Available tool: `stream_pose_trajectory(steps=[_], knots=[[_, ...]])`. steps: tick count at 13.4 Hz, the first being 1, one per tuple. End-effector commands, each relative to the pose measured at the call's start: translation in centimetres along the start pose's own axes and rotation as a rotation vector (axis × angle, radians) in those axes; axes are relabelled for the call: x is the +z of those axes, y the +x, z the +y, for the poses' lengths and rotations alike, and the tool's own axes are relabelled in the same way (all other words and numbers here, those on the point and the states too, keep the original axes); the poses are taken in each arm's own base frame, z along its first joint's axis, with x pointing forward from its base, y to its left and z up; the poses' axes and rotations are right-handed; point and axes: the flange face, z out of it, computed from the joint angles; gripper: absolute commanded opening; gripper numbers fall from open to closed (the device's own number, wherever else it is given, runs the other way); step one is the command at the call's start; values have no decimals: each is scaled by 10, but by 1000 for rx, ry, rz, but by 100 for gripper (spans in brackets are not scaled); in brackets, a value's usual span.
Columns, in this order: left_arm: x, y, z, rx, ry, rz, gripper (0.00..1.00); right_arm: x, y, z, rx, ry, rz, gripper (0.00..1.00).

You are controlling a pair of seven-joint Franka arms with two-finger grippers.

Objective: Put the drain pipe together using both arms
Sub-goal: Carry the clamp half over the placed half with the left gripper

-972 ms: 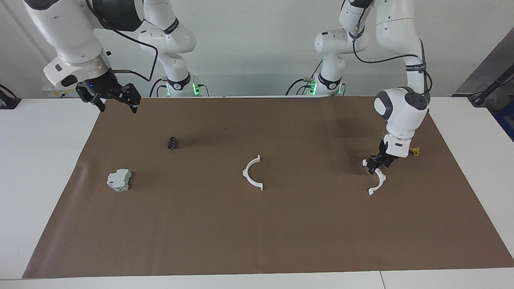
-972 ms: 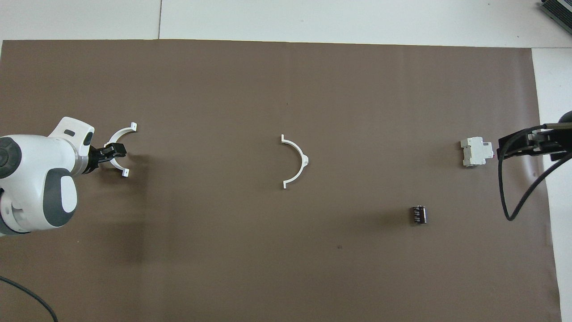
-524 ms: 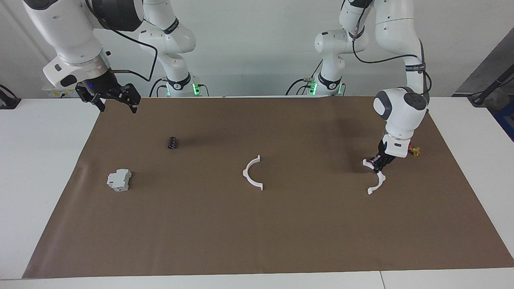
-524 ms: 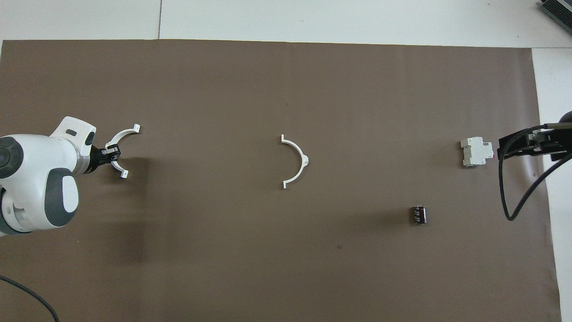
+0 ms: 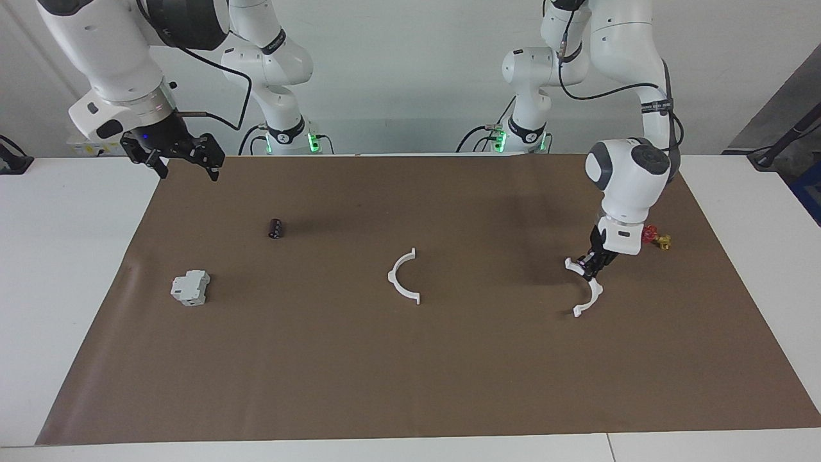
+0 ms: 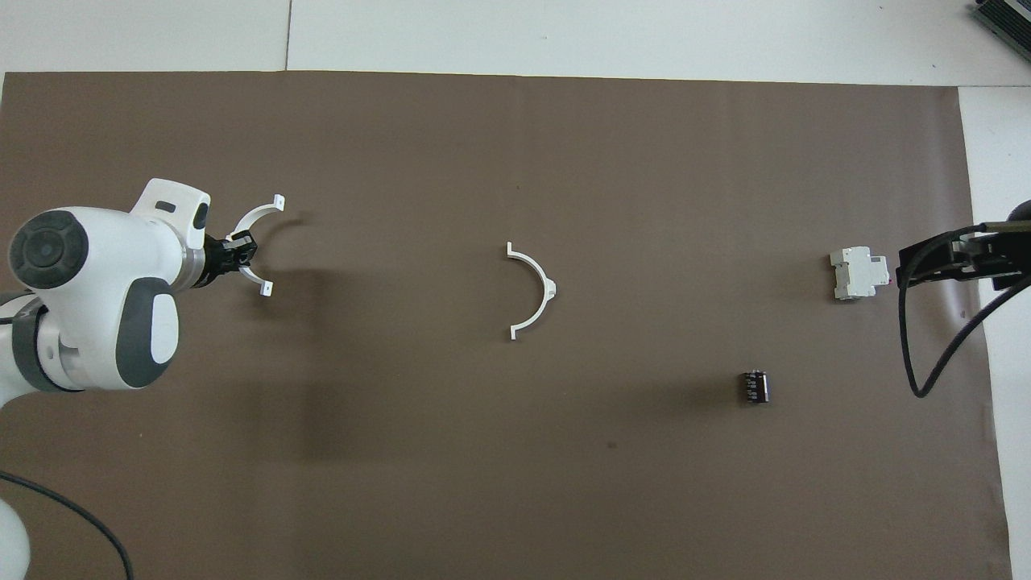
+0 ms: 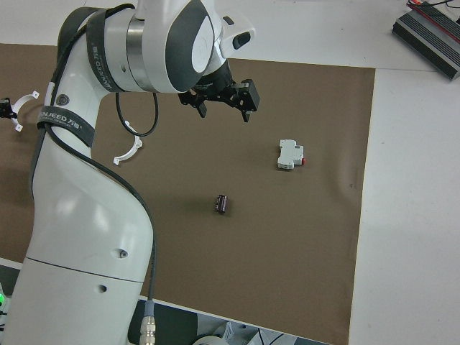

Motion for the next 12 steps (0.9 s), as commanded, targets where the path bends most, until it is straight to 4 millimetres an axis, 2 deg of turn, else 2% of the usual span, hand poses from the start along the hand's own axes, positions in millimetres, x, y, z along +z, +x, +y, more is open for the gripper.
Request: stream_pose_trajectory(steps=[1,3,5,7,9,11,12], knots=[[-1,-49,76,-58,22,-21,0,-2,-7,1,17,24,0,100],[-6,-88,119,-122,40,-5,0,-2,-7,1,17,24,0,100],[-9,-125,151,-125,65,-11,0,-2,-7,1,17,24,0,100],[-23,-145,190,-167,76,-15,0,-2,-7,1,17,24,0,100],[-15,-166,236,-182,98,-13,0,-2,-7,1,17,24,0,100],[-8,-187,253,-181,105,-8,0,-2,-7,1,17,24,0,100],[-5,-190,254,-188,109,-7,0,-2,-7,1,17,24,0,100]])
